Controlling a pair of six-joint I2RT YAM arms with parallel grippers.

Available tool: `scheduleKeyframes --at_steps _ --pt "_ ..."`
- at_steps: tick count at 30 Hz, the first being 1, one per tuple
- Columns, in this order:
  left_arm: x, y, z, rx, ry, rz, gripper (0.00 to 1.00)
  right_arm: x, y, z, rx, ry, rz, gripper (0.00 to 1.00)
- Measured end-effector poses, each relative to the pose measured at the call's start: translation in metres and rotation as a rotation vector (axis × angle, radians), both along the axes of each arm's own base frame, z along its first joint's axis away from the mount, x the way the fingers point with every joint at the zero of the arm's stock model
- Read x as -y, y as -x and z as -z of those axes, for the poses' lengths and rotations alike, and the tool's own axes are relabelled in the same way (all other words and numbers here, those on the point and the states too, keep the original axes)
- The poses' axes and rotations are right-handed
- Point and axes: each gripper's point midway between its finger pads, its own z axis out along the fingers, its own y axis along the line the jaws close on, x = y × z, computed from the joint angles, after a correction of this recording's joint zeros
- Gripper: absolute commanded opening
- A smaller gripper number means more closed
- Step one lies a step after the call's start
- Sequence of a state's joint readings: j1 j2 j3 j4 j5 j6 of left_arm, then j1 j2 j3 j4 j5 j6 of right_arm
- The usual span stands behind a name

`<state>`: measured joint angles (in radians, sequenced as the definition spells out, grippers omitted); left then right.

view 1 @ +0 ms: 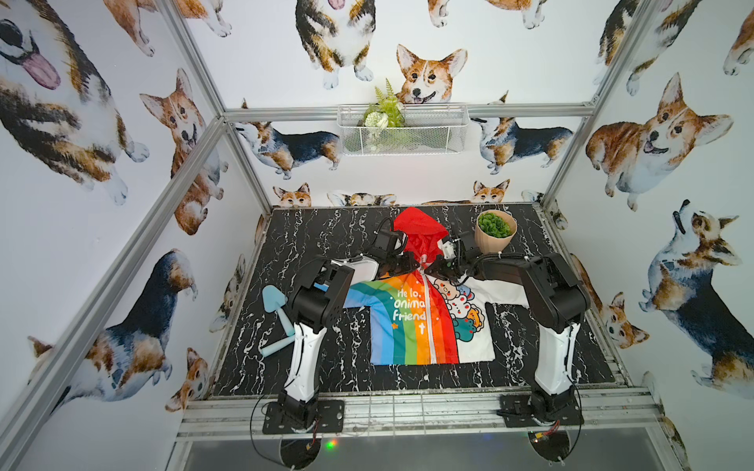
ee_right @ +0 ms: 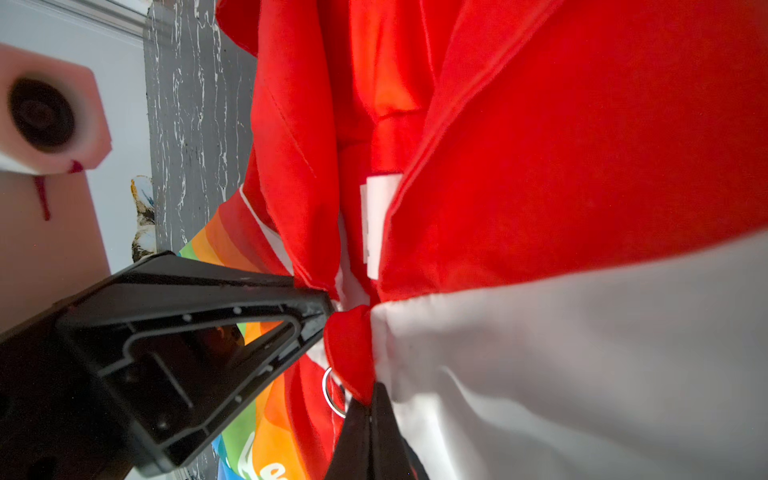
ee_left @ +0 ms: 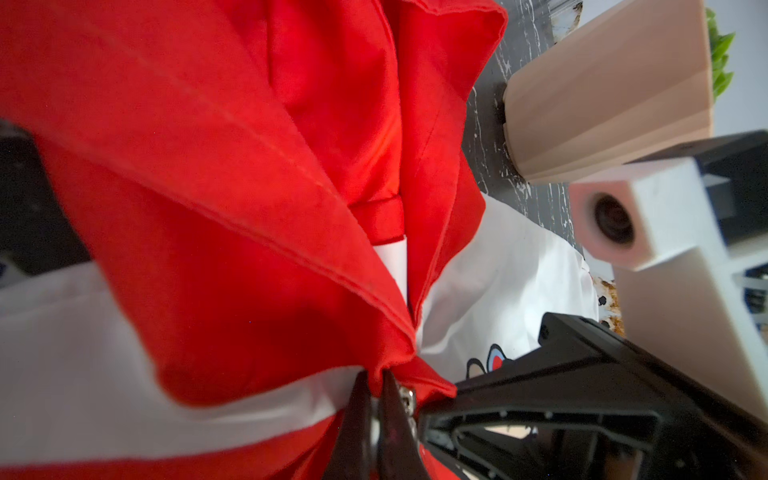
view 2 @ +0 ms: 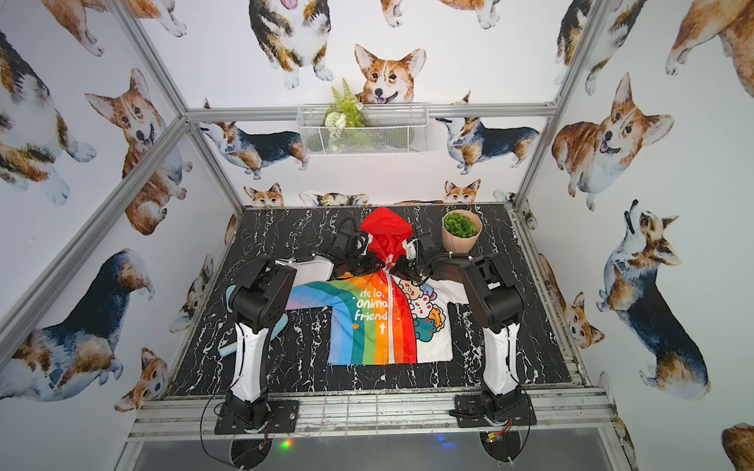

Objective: Unzip the jacket
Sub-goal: Unzip the zipper on the jacket.

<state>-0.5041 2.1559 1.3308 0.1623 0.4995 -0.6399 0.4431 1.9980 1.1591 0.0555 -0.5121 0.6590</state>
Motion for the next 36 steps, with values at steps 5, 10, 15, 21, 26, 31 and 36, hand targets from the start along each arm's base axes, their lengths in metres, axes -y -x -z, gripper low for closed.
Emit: scheduleKeyframes --at_steps 5,10,15,21,26,31,36 --pt "-0.001 0.0 0.001 -0.002 0.0 -0.001 0.0 0.002 0.002 -0.003 0.01 0.002 0.005 0.0" --pt "-0.002 0.0 0.001 -0.01 0.009 0.006 0.0 0.005 0.005 -0.004 0.016 0.007 0.007 0.0" --pt "-0.001 0.001 0.002 -0.015 0.012 0.011 0.0 0.006 0.008 -0.001 0.01 0.009 0.006 0.0" --pt "-0.004 -0.001 0.005 -0.017 0.004 0.001 0.0 0.007 0.009 -0.008 0.023 0.005 0.004 0.25" --pt "-0.004 -0.001 0.005 -0.015 0.006 0.0 0.0 0.006 0.01 -0.011 0.025 -0.003 0.001 0.28" --pt "-0.004 -0.001 0.006 -0.016 0.006 0.001 0.0 0.003 0.012 -0.006 0.004 -0.014 -0.01 0.27" --pt "-0.003 -0.001 0.006 -0.018 0.011 0.003 0.0 -0.003 0.009 -0.001 -0.015 -0.029 -0.019 0.28"
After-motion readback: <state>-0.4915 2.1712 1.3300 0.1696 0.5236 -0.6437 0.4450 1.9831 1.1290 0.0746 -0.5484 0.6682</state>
